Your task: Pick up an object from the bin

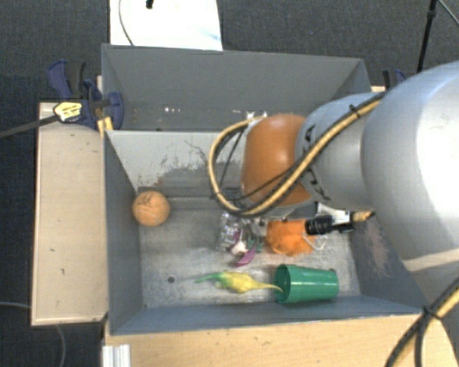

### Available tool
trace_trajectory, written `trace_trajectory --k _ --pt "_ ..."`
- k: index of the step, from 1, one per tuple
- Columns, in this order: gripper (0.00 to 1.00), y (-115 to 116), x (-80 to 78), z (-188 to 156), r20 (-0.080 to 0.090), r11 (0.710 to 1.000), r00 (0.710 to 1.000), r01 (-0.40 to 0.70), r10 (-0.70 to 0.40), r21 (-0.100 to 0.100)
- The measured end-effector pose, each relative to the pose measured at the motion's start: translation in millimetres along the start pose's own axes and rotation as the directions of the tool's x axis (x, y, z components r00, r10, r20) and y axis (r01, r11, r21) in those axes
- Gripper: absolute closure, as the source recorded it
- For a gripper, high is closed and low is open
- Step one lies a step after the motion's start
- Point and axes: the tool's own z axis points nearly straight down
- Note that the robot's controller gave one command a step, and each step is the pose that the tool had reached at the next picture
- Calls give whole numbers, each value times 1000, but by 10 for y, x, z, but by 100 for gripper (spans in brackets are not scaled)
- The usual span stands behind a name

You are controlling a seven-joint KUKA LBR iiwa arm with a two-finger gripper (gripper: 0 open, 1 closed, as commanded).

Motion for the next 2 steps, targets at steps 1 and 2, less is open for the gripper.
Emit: trace_trajectory --k 1,2 --pt "100 0 0 0 0 1000 1000 -1 1 0" --pt "100 -59 -41 -516 -11 1000 1000 15 -15 6"
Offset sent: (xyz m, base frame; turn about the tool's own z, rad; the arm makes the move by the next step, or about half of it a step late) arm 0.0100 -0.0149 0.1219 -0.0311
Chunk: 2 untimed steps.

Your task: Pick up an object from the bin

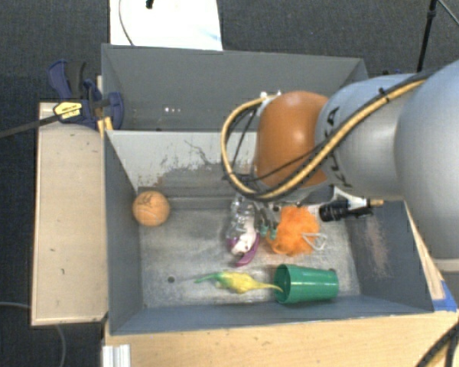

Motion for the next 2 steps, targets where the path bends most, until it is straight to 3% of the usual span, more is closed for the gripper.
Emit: trace_trajectory --k 1,2 --pt "100 -7 -16 -148 2 1000 1000 1 -1 0" --pt "100 89 -55 -568 6 990 990 139 -139 0"
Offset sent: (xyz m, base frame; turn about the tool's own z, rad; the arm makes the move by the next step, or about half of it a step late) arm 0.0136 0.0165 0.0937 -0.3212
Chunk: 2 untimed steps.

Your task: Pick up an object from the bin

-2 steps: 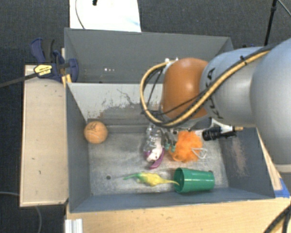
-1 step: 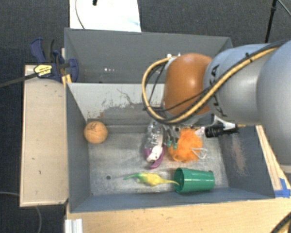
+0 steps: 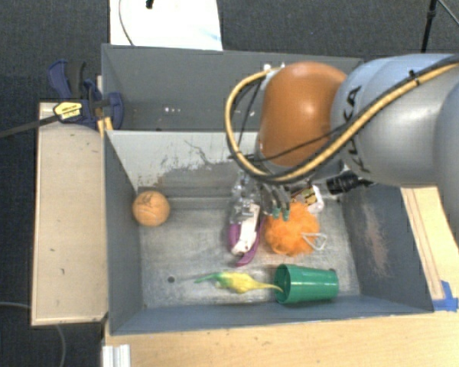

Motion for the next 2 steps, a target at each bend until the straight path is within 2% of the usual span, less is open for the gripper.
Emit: trace_trajectory --k 1,2 --pt "100 -156 159 -603 -5 984 984 176 -176 0" --pt "0 -105 643 530 -5 998 998 62 -62 0"
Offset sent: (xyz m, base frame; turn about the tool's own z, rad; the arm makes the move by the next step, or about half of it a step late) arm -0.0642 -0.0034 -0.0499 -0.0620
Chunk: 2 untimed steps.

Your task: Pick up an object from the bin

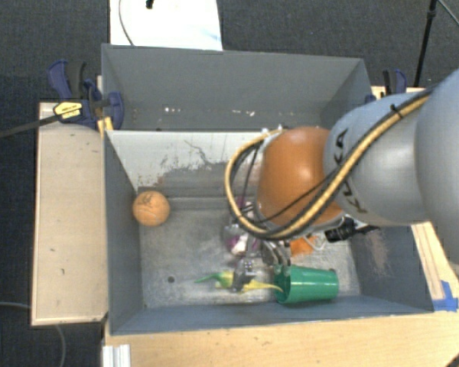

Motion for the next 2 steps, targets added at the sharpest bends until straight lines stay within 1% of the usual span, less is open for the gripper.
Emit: trace_trajectory --k 1,2 --pt "0 3 18 6 -5 1000 1000 1 -1 1" --pt "100 -221 104 530 -1 989 989 150 -150 -5"
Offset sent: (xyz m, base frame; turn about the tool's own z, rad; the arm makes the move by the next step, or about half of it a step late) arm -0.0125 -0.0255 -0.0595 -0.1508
